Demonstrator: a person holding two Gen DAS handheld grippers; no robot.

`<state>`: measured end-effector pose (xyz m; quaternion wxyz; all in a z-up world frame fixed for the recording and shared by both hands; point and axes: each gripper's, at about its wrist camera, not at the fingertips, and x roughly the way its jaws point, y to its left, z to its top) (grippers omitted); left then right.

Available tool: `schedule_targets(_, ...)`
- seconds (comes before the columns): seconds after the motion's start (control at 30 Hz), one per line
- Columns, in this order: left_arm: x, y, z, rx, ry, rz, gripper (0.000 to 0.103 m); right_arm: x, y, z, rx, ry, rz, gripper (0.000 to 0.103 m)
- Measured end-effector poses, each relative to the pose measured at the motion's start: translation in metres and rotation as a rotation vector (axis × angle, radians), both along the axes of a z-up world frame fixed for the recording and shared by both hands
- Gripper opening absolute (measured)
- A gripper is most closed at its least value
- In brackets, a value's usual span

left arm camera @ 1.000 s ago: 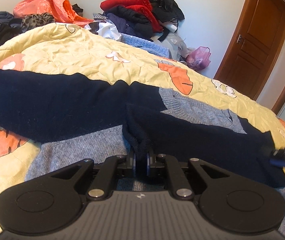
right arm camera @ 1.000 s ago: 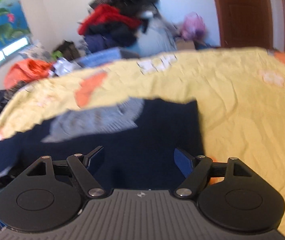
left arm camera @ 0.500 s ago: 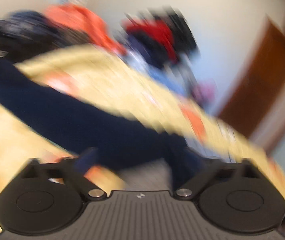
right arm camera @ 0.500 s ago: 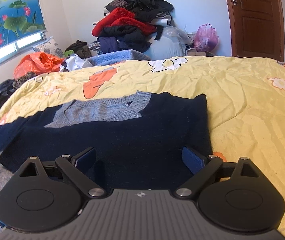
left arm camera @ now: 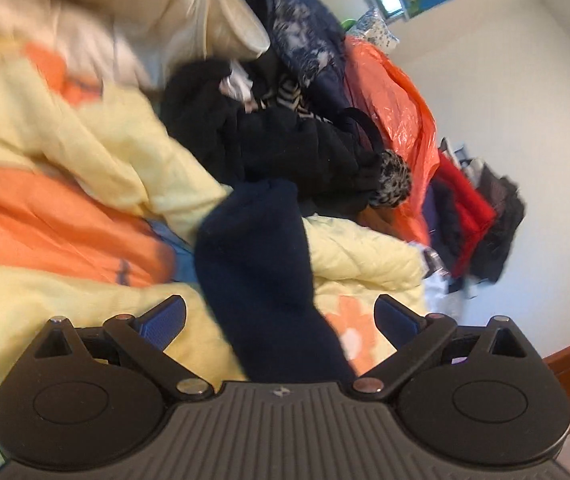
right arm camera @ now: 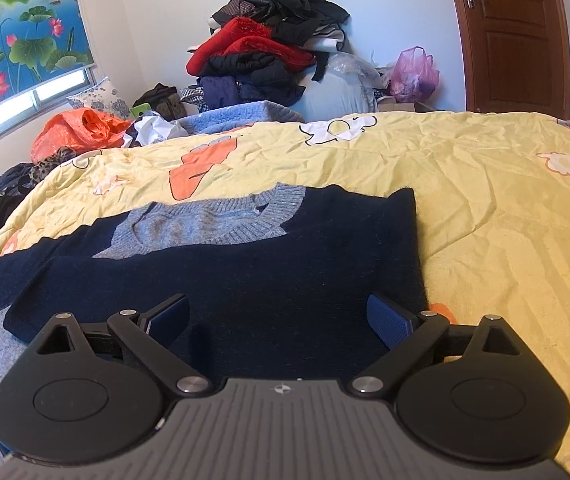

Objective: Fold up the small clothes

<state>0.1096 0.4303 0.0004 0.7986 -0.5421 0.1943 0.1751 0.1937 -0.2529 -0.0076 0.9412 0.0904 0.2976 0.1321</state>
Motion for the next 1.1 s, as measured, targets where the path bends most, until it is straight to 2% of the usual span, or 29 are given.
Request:
schedule_targets(0.07,0.008,0.003,-0.006,-0.014,-0.012,-0.004,0.101,0.000,-0.001,0.000,0.008,0.000,0.000,0.096)
schedule_targets(0.2,0.021,0.010,-0.011,0.014,0.038,0.004,0.100,0.000,-0.002,0.000,0.010,0.000,0.001,0.096)
schedule_targets(0.23,0.021,0.009,-0.010,0.026,0.043,0.003,0.096,0.000,-0.002,0.000,0.011,0.000,0.001,0.097)
schedule_targets(0.3,0.022,0.007,-0.007,0.061,0.055,-0.007,0.077,0.000,-0.002,0.000,0.016,0.000,0.002,0.097)
schedule_targets(0.33,0.025,0.008,-0.006,0.081,0.070,-0.014,0.048,0.000,-0.002,0.000,0.018,0.000,0.002,0.097)
schedule_targets(0.37,0.028,0.008,-0.006,0.098,0.092,-0.023,0.030,0.000,-0.002,0.000,0.019,0.000,0.003,0.097)
schedule_targets(0.43,0.034,0.008,-0.006,0.133,0.150,-0.025,0.023,0.000,-0.002,0.000,0.019,0.000,0.002,0.097)
schedule_targets(0.47,0.037,0.007,-0.005,0.157,0.179,-0.028,0.011,0.000,-0.003,0.000,0.020,0.000,0.002,0.097)
schedule_targets(0.5,0.040,0.005,-0.003,0.187,0.196,-0.030,0.007,0.000,-0.003,0.000,0.020,0.000,0.002,0.097)
schedule_targets(0.63,0.043,-0.018,0.020,0.334,0.214,-0.021,0.004,0.000,-0.003,0.001,0.020,0.000,0.003,0.097)
schedule_targets(0.7,0.044,-0.037,0.037,0.399,0.180,-0.036,0.004,-0.001,-0.003,0.000,0.022,0.000,0.003,0.097)
schedule_targets(0.8,0.047,-0.086,0.069,0.536,0.110,-0.109,0.004,-0.001,-0.003,0.000,0.021,0.000,0.003,0.097)
schedule_targets(0.9,0.048,-0.168,0.091,0.687,0.017,-0.251,0.004,0.000,-0.004,0.001,0.026,0.000,0.003,0.097)
schedule_targets(1.0,0.045,-0.272,0.089,0.843,-0.065,-0.484,0.004,-0.001,-0.004,0.002,0.035,-0.001,0.003,0.097)
schedule_targets(1.1,0.040,-0.359,0.059,0.845,-0.071,-0.734,0.004,0.000,-0.005,0.002,0.051,-0.002,0.002,0.097)
